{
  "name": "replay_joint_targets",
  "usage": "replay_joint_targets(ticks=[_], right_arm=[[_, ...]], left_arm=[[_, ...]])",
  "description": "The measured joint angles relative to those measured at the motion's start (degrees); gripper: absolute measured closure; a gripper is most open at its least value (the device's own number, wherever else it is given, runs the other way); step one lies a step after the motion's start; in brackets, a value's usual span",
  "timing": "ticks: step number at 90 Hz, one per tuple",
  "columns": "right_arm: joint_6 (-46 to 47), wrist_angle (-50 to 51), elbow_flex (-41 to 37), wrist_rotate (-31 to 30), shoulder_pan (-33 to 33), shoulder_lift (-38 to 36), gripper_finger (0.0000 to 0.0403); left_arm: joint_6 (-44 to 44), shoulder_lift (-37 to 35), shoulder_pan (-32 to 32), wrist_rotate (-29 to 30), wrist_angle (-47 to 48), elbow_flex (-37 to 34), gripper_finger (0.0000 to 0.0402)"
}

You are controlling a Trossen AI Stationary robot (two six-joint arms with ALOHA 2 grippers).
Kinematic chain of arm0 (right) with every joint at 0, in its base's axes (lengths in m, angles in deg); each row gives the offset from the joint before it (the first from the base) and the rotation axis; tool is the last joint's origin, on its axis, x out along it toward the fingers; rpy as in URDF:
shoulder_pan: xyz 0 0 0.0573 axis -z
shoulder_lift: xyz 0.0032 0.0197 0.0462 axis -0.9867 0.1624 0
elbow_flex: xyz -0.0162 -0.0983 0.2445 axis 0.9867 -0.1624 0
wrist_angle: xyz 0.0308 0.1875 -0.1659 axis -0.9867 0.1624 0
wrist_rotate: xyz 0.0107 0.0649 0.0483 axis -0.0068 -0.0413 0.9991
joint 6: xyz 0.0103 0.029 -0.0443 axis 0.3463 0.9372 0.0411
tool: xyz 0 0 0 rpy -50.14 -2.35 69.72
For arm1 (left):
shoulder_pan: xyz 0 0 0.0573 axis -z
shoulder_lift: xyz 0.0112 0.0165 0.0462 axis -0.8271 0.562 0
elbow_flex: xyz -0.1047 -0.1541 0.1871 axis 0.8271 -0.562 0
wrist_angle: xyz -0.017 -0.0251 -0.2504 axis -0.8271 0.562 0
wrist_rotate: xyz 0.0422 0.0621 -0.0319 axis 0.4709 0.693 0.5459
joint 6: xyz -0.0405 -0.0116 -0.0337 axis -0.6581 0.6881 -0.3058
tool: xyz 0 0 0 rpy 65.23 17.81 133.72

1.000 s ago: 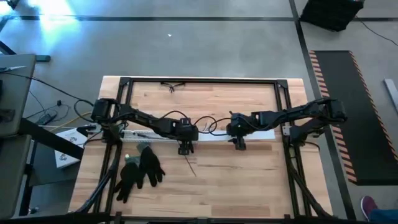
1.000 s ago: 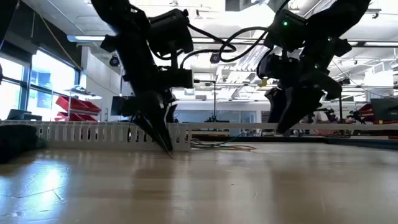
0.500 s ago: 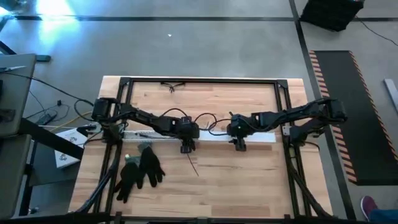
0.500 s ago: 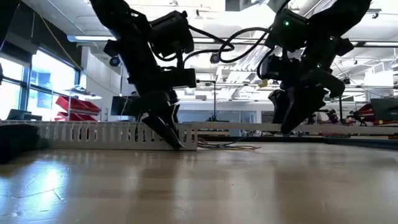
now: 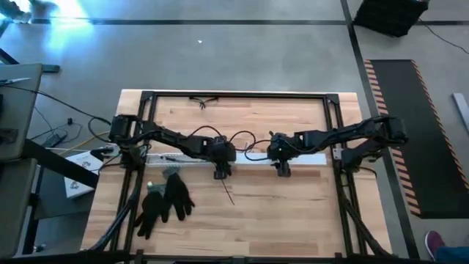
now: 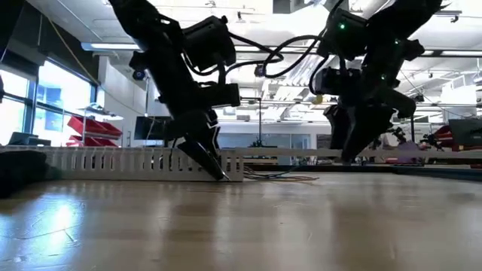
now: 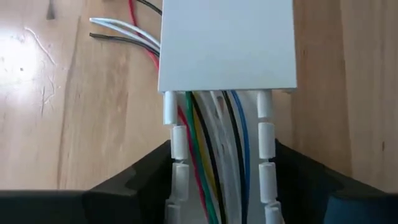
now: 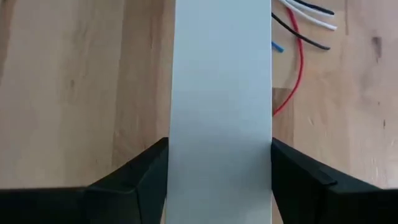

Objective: Ziptie cables
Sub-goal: Close the white cable duct

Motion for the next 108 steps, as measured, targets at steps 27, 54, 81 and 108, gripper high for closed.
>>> replay_joint_targets(ticks=[27,54,81,108], right_arm=[[0.0,0.9,0.0,-0.2,0.0,0.1,0.0194],[-0.2,0.8,0.1,-0.1,0.0,0.0,0.0194],[-0.4,1.6,0.1,-0.2,0.0,0.0,0.0194],[-1.1,5.4,2.2,-0.6,-1.3,0.0,0.0194]], left_arm=[[0.2,-0.1,-0.7,-1.3,0.6,0.2,0.0165],[-1.1,-0.1,-0.9,-1.7,-2.3,0.3,0.0153],[0.2,0.0,-0.6,-2.8,-2.2,0.3,0.0152],[0.3,0.0,-0.4,-4.3,-3.5,0.3,0.0152]])
